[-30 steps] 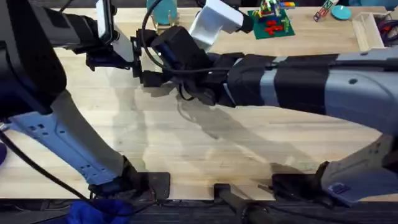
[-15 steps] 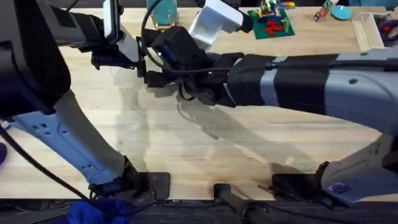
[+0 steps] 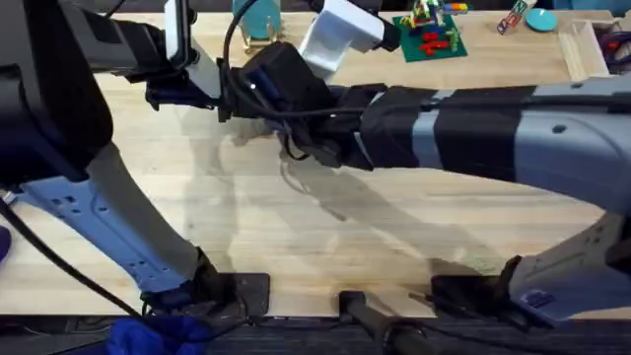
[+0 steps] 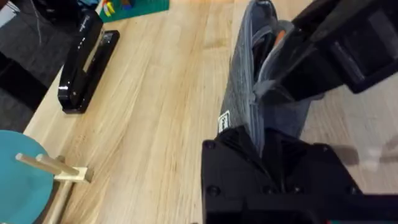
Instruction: Unzip the bag, pick up the pens from the table one at a time and place them inside, then zip the bag closed.
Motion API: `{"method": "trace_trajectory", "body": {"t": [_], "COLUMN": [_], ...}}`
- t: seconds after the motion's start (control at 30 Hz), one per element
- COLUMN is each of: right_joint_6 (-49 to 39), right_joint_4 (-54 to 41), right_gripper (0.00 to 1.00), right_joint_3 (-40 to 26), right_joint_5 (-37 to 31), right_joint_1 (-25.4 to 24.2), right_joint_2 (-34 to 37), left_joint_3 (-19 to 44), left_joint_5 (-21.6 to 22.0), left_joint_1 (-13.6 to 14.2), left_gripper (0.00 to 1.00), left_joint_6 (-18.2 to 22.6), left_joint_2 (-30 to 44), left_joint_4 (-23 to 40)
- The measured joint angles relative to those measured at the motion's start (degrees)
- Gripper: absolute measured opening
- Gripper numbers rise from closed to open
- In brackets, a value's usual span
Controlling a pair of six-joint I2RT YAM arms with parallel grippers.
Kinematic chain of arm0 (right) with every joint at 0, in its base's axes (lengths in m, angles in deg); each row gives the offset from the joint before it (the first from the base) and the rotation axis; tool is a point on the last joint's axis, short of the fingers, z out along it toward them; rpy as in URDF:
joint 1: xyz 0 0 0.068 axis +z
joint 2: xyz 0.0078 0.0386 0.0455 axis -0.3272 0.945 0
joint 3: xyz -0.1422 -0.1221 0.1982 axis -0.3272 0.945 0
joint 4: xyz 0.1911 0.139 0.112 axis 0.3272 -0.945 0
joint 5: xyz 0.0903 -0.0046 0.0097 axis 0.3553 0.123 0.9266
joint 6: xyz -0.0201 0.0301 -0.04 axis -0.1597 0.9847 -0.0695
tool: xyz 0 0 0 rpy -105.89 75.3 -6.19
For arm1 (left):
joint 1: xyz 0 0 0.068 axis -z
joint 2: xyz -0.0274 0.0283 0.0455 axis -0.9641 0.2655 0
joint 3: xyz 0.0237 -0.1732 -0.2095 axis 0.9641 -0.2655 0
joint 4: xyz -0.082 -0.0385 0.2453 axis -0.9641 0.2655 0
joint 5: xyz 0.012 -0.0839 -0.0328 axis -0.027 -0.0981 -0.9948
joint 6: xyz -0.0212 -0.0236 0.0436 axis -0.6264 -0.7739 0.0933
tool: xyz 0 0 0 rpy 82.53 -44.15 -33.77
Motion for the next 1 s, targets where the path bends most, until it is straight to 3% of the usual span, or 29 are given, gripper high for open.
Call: {"method": "trace_trajectory", "body": {"t": [0.43, 1.0], "right_joint_6": [-2.48, -2.72], "right_joint_4": [-0.54, -9.74], "right_gripper": [0.031, 0.031], "right_joint_3": [0.04, 0.04], "right_joint_5": [0.02, 1.46], "right_joint_1": [-0.11, -3.53], "right_joint_2": [-0.01, -2.27], "left_joint_3": [0.0, 0.0], "left_joint_5": [0.01, 0.06], "left_joint_1": [0.09, 0.31], "left_gripper": [0.041, 0.041], "left_joint_6": [-0.01, 0.01], "left_joint_2": [0.0, -0.02], "left_joint_4": [-0.02, -0.26]}}
